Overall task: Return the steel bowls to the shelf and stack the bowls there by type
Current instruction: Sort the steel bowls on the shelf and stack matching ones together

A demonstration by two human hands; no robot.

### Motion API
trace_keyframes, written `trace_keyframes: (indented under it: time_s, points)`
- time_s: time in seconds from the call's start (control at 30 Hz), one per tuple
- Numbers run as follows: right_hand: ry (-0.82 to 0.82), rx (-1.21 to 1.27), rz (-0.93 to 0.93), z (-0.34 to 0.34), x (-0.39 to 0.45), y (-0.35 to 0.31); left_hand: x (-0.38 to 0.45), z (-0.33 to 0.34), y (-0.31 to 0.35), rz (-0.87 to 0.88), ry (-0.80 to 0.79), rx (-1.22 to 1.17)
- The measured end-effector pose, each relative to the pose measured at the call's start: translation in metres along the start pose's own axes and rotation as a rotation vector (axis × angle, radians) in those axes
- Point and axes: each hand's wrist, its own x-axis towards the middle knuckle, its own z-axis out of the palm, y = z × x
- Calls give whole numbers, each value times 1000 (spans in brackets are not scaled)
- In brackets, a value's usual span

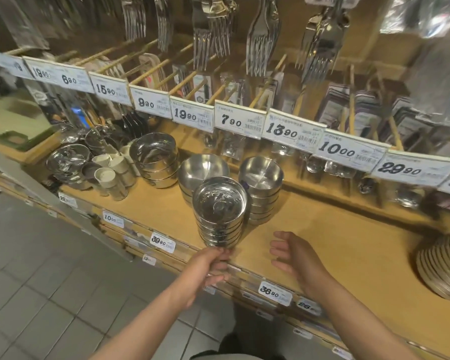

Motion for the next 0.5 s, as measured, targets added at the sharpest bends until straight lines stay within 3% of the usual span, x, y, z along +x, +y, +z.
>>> trace_keyframes:
  time_s: [0.17,0.3,0.5]
  points:
    - [-102,-50,35,14,5,-11,-10,-24,8,4,165,-99]
    - [-51,-2,-24,3,27,-11,-13,-10,2,-21,133,-19]
    - [-8,75,-63,-12,77,-30,8,67,-1,31,54,7]
